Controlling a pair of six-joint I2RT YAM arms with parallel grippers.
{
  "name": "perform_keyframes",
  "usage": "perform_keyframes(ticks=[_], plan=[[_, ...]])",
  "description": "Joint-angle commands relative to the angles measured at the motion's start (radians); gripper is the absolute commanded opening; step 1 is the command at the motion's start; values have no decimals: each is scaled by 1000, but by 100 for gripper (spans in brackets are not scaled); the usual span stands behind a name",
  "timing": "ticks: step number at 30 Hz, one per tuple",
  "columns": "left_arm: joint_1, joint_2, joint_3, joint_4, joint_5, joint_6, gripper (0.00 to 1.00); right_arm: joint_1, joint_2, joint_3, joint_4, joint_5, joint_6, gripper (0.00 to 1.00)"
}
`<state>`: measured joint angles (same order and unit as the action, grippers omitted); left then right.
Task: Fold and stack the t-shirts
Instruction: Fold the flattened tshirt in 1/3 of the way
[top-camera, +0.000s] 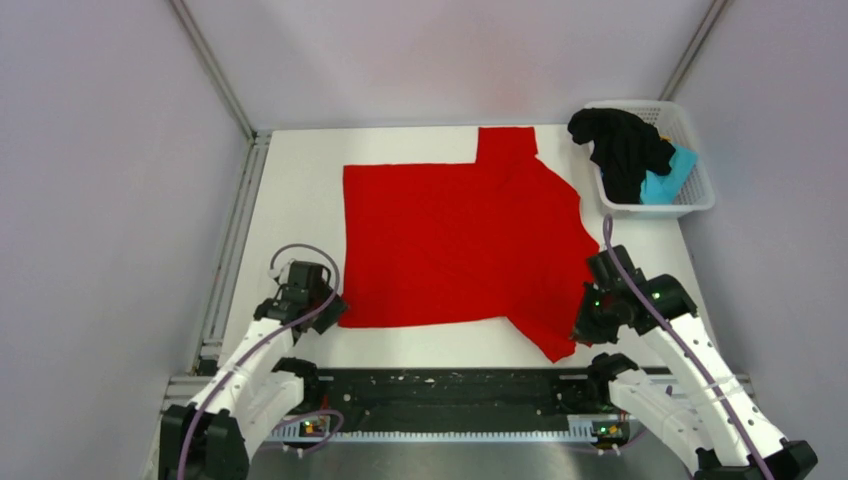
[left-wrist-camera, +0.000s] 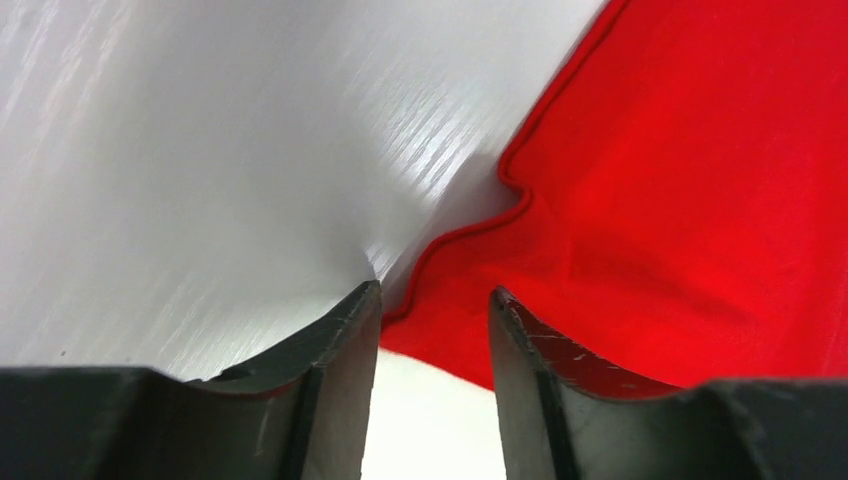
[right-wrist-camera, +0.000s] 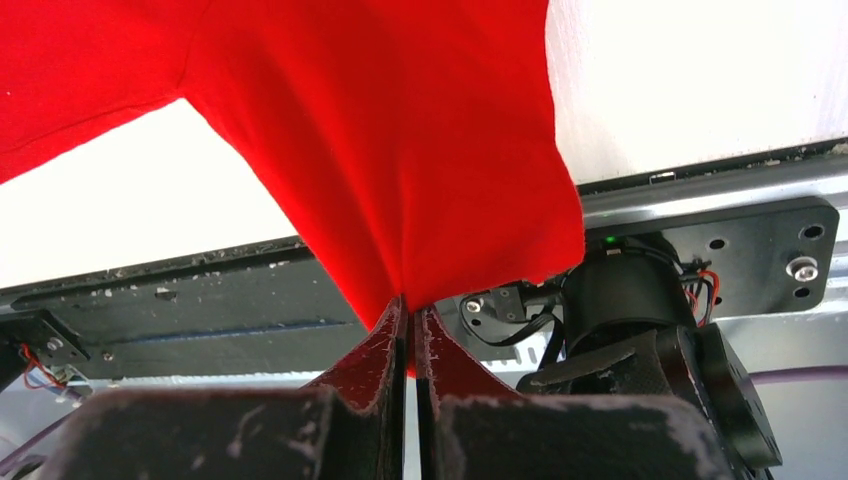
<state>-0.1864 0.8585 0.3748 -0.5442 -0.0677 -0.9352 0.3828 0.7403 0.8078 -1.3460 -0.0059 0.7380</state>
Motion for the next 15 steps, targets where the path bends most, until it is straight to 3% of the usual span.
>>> perform_keyframes(ticks=[1,6,12,15], plan=[[-2,-90,31,-107,8,6,51,10,3,-2,54,-3,-25,0],[-17,-121,10,-119,97,16,48,11,10,-23,90,-11,-37,0],[-39,-17,-21,-50,85,16,42,11,18,-46,126,-7,-54,0],[-54,45,-3,-43,10,15,42,10,21,-50,134,-9,-60,0]])
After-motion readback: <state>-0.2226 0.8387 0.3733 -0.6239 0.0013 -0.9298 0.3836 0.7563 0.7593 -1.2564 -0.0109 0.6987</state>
